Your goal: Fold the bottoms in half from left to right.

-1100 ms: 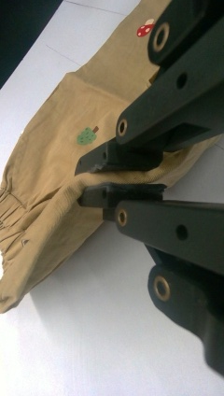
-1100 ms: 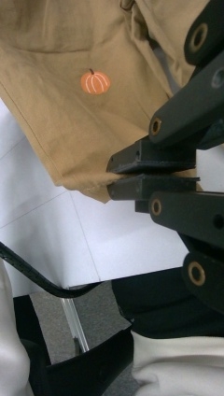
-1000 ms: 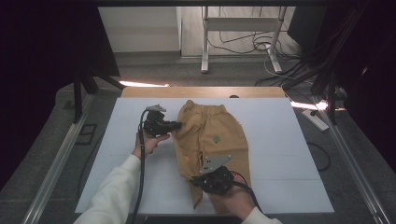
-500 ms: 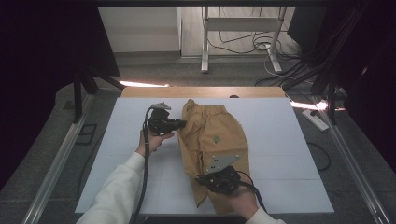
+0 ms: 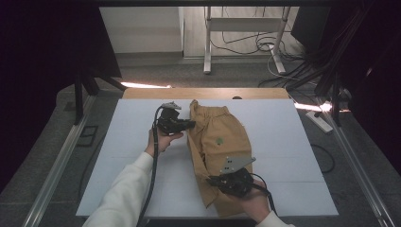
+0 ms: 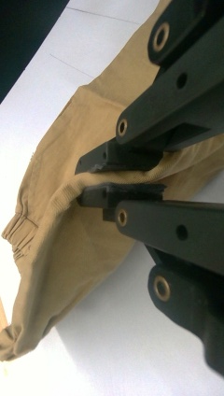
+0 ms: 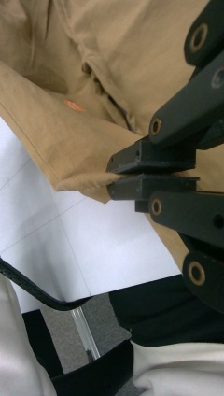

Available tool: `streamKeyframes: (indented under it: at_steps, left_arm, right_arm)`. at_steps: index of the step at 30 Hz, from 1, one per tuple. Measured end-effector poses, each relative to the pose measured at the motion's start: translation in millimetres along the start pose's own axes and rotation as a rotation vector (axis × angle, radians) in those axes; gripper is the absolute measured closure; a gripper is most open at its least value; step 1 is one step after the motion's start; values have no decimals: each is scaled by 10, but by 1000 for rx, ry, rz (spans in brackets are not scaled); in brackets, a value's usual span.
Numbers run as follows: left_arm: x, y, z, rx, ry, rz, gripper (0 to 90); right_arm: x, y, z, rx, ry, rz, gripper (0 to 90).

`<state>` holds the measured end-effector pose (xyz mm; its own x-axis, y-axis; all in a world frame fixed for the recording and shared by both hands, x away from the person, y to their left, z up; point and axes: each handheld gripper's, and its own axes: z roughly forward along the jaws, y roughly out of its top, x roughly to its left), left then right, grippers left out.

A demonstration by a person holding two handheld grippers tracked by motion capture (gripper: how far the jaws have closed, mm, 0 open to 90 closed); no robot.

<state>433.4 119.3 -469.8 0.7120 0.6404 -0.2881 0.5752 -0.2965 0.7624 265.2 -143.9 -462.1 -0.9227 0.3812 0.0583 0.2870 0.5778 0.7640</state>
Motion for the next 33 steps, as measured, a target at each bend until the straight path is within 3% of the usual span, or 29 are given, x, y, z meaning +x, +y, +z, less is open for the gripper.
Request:
streamKeyframes:
  at_steps: [19,33]
  left_arm:
    - [-157,187,178,19,2,31,837]
    - [-243,247,323,35,-16,45,837]
  right_arm:
    - [-143,-157,-223,-12,-47,49,865]
    - [-201,-294,-292,5,-64,84,866]
